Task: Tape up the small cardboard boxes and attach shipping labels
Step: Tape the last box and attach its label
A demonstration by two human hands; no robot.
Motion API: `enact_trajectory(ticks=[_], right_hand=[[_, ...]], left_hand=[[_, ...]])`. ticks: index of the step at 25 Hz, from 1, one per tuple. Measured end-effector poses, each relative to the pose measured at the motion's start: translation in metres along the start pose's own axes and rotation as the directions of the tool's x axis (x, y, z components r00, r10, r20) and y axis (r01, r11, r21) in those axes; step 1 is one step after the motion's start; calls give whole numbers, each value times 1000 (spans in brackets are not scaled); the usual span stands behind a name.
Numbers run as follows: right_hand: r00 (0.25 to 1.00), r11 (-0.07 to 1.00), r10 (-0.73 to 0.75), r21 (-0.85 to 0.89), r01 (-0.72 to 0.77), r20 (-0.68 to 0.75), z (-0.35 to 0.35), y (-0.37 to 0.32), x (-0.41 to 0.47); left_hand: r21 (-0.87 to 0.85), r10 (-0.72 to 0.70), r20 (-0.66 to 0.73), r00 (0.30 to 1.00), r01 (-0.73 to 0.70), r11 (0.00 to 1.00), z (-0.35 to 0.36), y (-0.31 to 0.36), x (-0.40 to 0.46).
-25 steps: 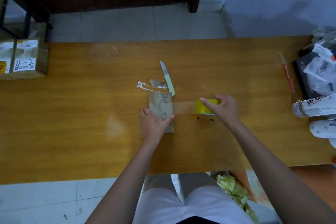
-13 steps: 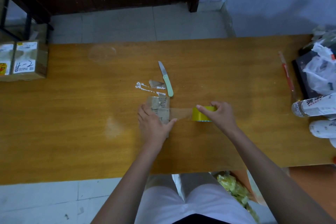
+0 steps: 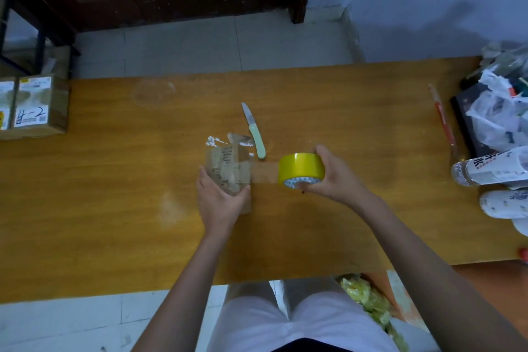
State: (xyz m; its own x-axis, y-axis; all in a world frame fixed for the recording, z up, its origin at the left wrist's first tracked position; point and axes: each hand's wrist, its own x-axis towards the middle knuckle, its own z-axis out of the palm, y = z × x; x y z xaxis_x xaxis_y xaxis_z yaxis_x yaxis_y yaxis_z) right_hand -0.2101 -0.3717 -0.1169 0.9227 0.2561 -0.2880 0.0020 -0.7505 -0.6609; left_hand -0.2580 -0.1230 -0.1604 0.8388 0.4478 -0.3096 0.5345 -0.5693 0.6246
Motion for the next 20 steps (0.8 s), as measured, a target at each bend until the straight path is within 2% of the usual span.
enact_trajectory(ticks=[3,5,7,10,14,16,20], right_hand=[[981,981,-146,-147,126,-131,-11,-27,16],[960,903,-214,-411,124,-181,-24,-41,24],[960,829,-218,-552,87,-177,-35,-52,30],[962,855,-217,-507,105,-166,-38,-68,35],[959,896,-240,-415,159,-150,-40,-90,40],[961,900,-248,-397,181,-123,-37,-98,42],[961,905,-254,-378,196,-109,-32,-112,47]], left_hand=[[-299,-52,16,999,55,953,-36,12,16],[-519,-113,67,991,132,845,-61,21,22],[-671,-115,170,979,200,714,-81,30,27],[-811,-4,312,950,268,520,-98,43,29],[-879,210,431,877,356,319,-110,48,26],[-898,312,435,845,382,218,-115,51,23],[-893,398,424,814,448,36,-114,62,13]])
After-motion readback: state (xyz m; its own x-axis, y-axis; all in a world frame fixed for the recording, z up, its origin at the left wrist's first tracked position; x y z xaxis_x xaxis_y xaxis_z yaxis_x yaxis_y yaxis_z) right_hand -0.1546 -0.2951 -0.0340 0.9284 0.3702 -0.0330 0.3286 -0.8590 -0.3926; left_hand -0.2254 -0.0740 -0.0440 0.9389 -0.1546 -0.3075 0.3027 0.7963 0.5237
